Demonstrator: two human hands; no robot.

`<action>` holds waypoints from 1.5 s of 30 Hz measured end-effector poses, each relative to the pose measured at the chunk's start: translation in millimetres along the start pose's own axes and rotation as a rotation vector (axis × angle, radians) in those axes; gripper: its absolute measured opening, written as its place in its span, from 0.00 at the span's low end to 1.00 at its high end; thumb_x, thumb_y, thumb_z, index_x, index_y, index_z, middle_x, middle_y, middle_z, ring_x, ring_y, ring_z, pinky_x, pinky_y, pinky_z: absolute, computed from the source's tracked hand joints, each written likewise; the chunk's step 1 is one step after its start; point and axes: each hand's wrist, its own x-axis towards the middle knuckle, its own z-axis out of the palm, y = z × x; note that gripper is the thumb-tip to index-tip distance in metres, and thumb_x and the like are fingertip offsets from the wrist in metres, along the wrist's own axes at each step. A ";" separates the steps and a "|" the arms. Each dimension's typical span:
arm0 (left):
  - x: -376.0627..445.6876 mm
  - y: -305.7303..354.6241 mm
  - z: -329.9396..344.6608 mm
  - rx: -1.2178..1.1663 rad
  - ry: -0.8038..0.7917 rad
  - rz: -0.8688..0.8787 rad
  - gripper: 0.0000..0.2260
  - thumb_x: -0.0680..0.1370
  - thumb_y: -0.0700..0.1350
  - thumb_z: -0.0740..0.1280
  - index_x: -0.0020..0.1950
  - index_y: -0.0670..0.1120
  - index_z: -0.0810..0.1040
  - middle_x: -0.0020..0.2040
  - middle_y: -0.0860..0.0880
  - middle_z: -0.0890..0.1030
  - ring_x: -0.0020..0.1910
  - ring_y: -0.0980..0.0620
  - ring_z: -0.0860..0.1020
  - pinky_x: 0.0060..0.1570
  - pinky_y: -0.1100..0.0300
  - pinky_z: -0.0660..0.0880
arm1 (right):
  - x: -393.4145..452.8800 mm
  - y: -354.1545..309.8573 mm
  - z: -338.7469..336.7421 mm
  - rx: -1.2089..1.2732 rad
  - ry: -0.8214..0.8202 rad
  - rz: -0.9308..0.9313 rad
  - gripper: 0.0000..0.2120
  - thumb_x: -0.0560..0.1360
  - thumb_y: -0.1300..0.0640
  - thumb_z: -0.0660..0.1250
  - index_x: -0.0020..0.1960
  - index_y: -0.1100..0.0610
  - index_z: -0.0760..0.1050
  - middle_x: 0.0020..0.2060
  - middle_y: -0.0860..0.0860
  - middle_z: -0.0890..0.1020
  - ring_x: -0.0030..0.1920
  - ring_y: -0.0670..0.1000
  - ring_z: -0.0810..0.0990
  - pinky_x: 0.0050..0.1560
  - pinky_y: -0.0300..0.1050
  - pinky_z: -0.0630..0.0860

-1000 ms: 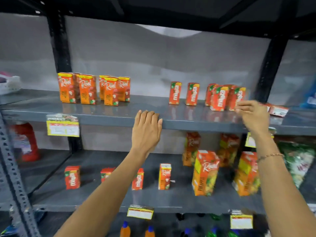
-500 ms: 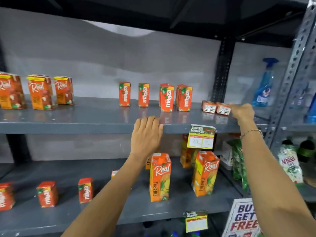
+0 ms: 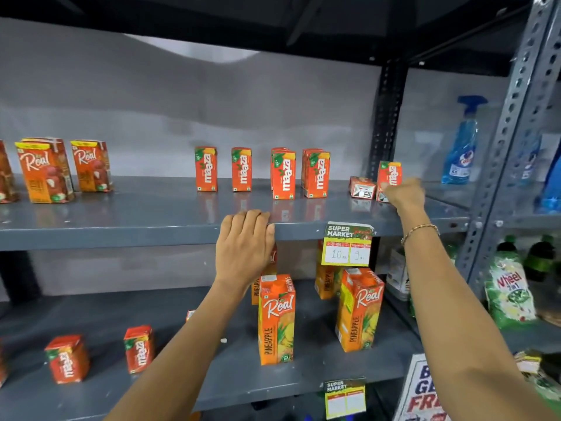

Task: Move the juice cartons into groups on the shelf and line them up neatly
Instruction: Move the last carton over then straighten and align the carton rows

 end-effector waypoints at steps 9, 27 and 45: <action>2.2 -3.4 -16.8 -0.051 -0.169 0.021 0.16 0.79 0.49 0.60 0.56 0.40 0.80 0.51 0.42 0.84 0.49 0.42 0.82 0.53 0.50 0.77 | -33.9 -4.3 -22.9 -0.219 -0.075 -0.149 0.28 0.67 0.51 0.74 0.61 0.64 0.72 0.59 0.62 0.78 0.58 0.61 0.77 0.57 0.52 0.73; -54.7 -233.4 -70.5 0.063 -0.146 -0.171 0.19 0.81 0.51 0.51 0.53 0.41 0.76 0.50 0.42 0.80 0.52 0.42 0.76 0.64 0.49 0.64 | -206.7 -154.4 107.6 0.071 -0.472 -0.405 0.28 0.61 0.50 0.79 0.58 0.57 0.75 0.56 0.53 0.82 0.55 0.53 0.80 0.45 0.41 0.70; -59.5 -241.9 -54.4 0.117 0.001 -0.074 0.18 0.81 0.49 0.51 0.50 0.41 0.78 0.48 0.43 0.81 0.44 0.43 0.77 0.49 0.52 0.66 | -199.2 -214.7 204.4 -0.167 -0.581 -0.464 0.33 0.63 0.53 0.78 0.63 0.60 0.68 0.59 0.57 0.78 0.59 0.57 0.77 0.54 0.46 0.72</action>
